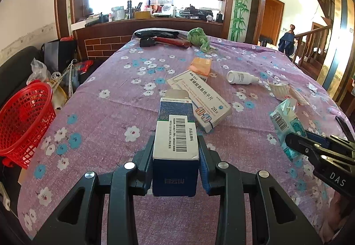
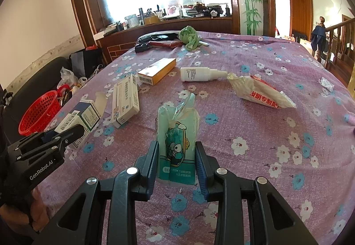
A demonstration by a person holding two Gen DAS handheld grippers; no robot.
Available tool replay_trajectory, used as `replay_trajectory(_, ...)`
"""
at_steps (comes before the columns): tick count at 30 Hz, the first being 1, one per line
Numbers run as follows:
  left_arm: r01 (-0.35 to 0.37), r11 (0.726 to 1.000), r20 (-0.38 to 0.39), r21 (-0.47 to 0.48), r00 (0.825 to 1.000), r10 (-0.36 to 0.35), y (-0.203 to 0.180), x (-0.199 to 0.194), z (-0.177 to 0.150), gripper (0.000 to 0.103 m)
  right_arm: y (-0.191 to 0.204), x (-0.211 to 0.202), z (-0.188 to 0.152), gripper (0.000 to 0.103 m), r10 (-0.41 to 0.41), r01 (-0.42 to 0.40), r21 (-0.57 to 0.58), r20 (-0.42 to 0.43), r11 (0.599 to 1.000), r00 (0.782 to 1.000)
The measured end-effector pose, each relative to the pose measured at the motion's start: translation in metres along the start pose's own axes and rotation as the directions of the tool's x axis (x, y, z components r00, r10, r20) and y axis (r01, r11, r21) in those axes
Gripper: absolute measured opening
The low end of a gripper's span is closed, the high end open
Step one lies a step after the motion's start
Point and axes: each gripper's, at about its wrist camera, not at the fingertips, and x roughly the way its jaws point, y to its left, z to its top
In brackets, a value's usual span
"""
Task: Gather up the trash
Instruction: 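Hold the medicine box in the left tool and the tissue pack in the right tool, then carry both items over the red wastebasket and open both tools to drop them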
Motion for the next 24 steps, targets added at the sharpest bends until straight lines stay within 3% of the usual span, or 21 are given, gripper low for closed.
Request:
replay_trajectory(14,-0.058,0.996,0.035,-0.069,0.998,0.061,0.047,-0.027,0.013,0.033,0.044,-0.002,0.02,0.035,0.115,-0.117,-0.039,-0.048,0.992,0.992)
replay_trajectory(24,-0.112,0.982,0.067,-0.152,0.99,0.124,0.107,-0.054,0.024,0.033,0.101,0.005,0.042,0.035,0.204,-0.213,-0.098,-0.094,0.972,0.975)
